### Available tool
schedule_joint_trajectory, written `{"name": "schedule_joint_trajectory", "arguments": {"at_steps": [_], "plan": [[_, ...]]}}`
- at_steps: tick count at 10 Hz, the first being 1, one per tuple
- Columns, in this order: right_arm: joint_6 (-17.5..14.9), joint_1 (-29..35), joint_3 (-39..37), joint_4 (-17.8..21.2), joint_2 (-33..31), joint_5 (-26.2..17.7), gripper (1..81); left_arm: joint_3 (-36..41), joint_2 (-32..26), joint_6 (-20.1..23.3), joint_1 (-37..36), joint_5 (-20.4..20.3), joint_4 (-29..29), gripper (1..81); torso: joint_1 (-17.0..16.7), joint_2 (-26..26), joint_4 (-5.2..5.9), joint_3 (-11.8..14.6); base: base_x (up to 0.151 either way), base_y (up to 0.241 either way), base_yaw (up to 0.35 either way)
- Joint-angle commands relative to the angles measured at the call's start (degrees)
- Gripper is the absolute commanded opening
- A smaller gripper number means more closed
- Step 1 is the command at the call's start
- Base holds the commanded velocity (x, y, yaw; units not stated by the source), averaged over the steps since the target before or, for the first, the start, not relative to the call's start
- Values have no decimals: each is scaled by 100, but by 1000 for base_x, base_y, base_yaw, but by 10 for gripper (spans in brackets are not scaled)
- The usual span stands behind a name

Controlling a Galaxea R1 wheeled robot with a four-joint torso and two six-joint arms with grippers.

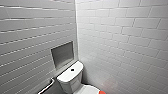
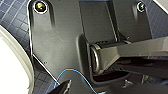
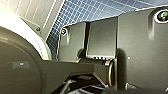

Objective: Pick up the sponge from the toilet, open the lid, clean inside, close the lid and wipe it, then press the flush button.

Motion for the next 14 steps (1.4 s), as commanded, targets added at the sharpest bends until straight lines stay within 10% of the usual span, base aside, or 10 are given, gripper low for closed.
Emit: {"name": "schedule_joint_trajectory", "arguments": {"at_steps": [1,8,14], "plan": [[287,433,2082,245,-1764,3,811,18,-31,13,-129,325,-2,811,0,0,0,0,0,0,0],[1087,1576,2381,263,-2573,11,811,18,-93,13,-58,325,-11,811,879,-1397,0,-1078,0,0,0],[1430,2551,2434,289,-2854,-68,811,10,-119,13,12,325,-11,811,1605,-2534,0,-1100,0,0,0]]}}
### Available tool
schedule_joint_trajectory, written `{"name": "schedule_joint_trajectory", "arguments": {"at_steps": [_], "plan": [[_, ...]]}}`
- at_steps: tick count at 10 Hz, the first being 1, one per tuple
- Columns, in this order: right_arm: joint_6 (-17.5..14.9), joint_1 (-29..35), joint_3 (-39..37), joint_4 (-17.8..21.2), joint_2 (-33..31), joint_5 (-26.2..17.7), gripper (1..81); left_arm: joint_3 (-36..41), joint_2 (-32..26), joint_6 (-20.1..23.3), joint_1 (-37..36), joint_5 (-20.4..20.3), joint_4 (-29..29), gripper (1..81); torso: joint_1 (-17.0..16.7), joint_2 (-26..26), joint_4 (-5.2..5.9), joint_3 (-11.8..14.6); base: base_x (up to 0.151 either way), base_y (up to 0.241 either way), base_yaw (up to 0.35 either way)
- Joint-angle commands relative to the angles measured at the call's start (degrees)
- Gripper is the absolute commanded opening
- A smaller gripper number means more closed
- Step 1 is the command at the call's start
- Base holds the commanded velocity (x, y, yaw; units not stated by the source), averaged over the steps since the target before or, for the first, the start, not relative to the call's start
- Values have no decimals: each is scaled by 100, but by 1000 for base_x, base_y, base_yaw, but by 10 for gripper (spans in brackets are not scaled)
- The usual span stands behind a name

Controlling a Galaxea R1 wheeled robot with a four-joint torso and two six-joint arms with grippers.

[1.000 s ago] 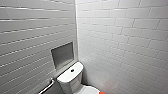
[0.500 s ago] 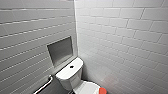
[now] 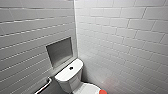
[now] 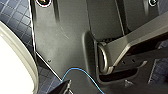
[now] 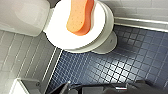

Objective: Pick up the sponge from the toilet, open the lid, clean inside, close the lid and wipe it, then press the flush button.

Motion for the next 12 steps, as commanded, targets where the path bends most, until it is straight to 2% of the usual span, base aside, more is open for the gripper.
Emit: {"name": "schedule_joint_trajectory", "arguments": {"at_steps": [1,2,4,5,11,12], "plan": [[131,596,109,49,-310,-269,811,10,-8,10,-101,330,-9,811,361,-560,0,0,0,0,0],[193,640,101,49,-328,-269,811,18,1,10,-101,330,-9,811,494,-772,0,0,0,0,0],[228,754,92,58,-380,-251,811,10,10,10,-101,339,-9,811,765,-1207,0,-324,0,0,0],[316,807,74,49,-380,-234,811,10,-7,10,-101,339,-9,811,898,-1421,0,-601,0,0,0],[422,1149,152,49,-573,-243,811,10,10,10,-66,339,-9,811,1661,-2624,0,-1695,0,0,0],[422,1255,284,49,-644,-251,811,10,10,10,-57,339,-9,811,1810,-2857,0,-1381,0,0,0]]}}
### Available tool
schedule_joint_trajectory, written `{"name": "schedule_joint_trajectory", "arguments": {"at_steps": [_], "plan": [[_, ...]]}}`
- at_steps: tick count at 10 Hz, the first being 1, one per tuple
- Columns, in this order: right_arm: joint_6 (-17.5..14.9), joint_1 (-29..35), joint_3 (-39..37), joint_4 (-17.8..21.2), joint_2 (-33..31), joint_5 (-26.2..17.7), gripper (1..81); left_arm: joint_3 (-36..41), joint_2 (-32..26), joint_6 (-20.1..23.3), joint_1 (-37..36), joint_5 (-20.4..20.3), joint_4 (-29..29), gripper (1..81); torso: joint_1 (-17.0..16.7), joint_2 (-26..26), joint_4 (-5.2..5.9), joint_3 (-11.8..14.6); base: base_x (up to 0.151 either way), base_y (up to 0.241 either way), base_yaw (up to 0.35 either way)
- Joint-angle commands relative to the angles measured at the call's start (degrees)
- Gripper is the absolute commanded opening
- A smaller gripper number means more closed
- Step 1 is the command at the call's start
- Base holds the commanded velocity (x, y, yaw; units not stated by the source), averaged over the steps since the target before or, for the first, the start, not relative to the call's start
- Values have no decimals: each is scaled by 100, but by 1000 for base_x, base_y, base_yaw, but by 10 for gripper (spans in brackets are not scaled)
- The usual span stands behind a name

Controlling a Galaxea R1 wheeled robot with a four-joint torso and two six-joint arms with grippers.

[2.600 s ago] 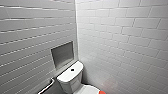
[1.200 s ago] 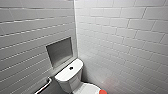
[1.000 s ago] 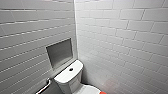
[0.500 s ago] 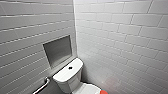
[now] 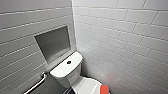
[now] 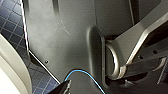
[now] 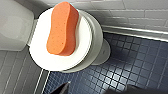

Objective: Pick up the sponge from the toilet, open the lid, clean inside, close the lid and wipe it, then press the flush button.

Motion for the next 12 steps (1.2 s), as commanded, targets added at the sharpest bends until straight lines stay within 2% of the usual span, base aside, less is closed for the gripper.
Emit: {"name": "schedule_joint_trajectory", "arguments": {"at_steps": [1,4,7,8,10,11,12], "plan": [[21,674,355,40,-388,-208,811,10,6,10,-54,356,-9,811,358,-557,0,15,0,0,0],[21,1088,469,5,-318,-313,811,18,7,10,-27,347,-9,811,684,-1074,0,-144,0,0,0],[21,1290,302,14,-36,-428,811,18,7,-7,-10,347,-9,811,1088,-1718,0,-155,0,0,0],[21,1299,233,14,77,-428,811,18,7,-7,-10,347,-9,811,1224,-1937,515,-157,0,0,0],[21,1300,153,13,209,-428,811,18,7,-7,-9,347,-9,811,1444,-2289,609,-157,0,0,0],[21,1300,144,14,219,-428,811,18,15,-7,-1,347,-9,811,1545,-2446,183,-157,0,0,0],[21,1299,135,31,219,-428,811,18,24,-7,-9,347,-9,811,1628,-2586,347,-157,0,0,0]]}}
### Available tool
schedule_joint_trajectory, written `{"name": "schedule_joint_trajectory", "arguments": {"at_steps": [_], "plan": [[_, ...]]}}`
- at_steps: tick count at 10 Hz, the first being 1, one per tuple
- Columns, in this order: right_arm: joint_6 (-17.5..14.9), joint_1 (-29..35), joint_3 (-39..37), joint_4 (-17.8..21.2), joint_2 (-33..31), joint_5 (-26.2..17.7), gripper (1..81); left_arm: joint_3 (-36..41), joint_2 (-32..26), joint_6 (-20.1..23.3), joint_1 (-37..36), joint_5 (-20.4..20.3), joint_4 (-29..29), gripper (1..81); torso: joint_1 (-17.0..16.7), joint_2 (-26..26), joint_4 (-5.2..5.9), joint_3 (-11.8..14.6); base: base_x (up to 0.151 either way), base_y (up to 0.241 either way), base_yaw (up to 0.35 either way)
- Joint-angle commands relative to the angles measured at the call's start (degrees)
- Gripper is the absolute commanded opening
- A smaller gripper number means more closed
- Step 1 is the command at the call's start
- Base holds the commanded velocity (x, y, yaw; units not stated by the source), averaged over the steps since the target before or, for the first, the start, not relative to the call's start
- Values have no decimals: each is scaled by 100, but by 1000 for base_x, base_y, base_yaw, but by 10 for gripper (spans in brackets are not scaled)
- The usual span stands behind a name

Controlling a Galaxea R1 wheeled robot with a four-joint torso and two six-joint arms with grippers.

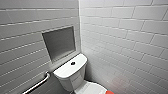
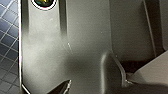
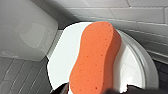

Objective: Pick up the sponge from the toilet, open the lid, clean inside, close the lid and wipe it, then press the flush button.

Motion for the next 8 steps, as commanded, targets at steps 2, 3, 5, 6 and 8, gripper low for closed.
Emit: {"name": "schedule_joint_trajectory", "arguments": {"at_steps": [2,3,5,6,8], "plan": [[24,601,65,58,-231,-143,811,18,19,-11,-73,361,-18,811,72,-113,59,0,0,0,0],[138,627,65,40,-204,-152,811,18,2,-11,-55,361,-18,811,197,-317,81,-301,0,0,0],[165,628,65,22,-160,-126,811,18,-16,-11,-29,361,-18,811,277,-492,85,-57,0,0,0],[174,645,65,22,-160,-108,811,18,-16,-11,-20,361,-18,811,299,-536,85,-175,0,0,0],[191,724,21,31,-134,-117,811,18,2,-11,-20,369,-18,811,323,-561,85,-308,0,0,0]]}}
